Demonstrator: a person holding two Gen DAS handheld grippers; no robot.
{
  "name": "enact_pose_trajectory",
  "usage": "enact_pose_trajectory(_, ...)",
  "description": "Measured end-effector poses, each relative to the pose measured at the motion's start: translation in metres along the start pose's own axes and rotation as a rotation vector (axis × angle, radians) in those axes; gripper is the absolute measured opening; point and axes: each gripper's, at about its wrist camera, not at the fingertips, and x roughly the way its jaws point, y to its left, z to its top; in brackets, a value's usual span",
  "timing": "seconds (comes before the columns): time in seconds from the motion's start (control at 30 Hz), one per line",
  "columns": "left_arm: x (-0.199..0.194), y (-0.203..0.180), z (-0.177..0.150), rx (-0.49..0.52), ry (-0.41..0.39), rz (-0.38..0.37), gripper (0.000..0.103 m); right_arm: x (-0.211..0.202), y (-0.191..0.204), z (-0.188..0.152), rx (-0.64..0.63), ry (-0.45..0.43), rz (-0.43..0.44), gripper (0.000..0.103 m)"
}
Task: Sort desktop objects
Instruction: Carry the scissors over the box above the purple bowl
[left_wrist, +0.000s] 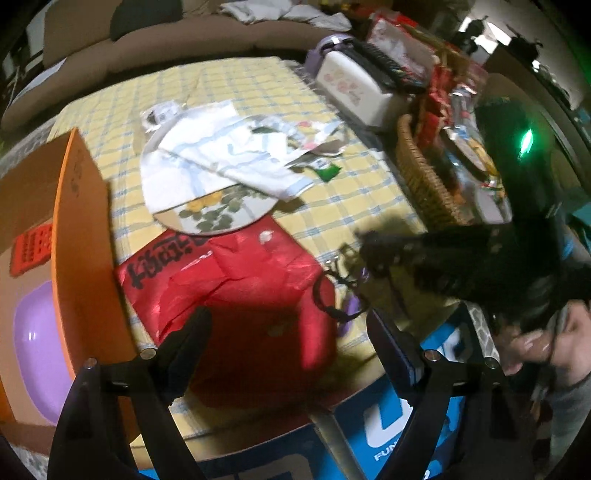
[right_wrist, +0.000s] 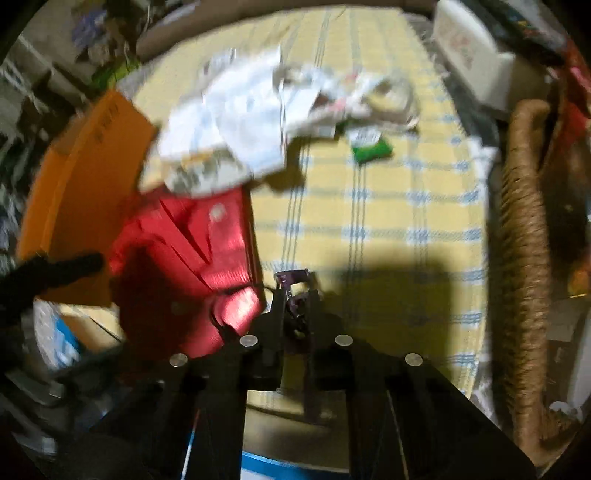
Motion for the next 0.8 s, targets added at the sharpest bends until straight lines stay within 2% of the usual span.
enact_pose_trajectory(0.07, -0.004, -0.007, 0.001, 0.039, -0.023, -0.006, 0.087, -0.024, 0.002, 0.002, -0.009, -0.042, 0.003, 0.008)
enact_pose_trajectory(0.13, -0.012, -0.021, 0.002, 0.105, -0.063, 0.023, 0.088, -0.049, 0.007, 0.005, -0.019, -0.082, 0.017, 0.006)
enact_pose_trajectory(0.27, -0.029, -0.045, 0.007, 0.248, -0.165, 0.154, 0.088, -0.087, 0.023, 0.014, -0.058, -0.157, 0.009, 0.005)
enact_pose_trajectory(0.37, -0.047, -0.048, 0.011, 0.29, -0.242, 0.232, 0.088, -0.107, 0.038, 0.015, -0.088, -0.205, 0.005, 0.005)
enact_pose_trajectory(0.47, -0.073, -0.036, 0.018, 0.262, -0.324, 0.222, 0.09, -0.123, 0.053, 0.017, -0.13, -0.236, -0.01, 0.005)
enact_pose_trajectory(0.53, -0.078, -0.03, 0.023, 0.259, -0.327, 0.224, 0.09, -0.128, 0.06, 0.018, -0.146, -0.239, -0.005, 0.005)
enact_pose_trajectory(0.7, -0.088, -0.038, 0.022, 0.369, -0.358, 0.31, 0.09, -0.145, 0.082, 0.014, -0.201, -0.23, 0.015, 0.005)
enact_pose_trajectory(0.8, -0.093, -0.047, 0.014, 0.463, -0.361, 0.257, 0.09, -0.153, 0.096, 0.009, -0.239, -0.229, 0.01, 0.005)
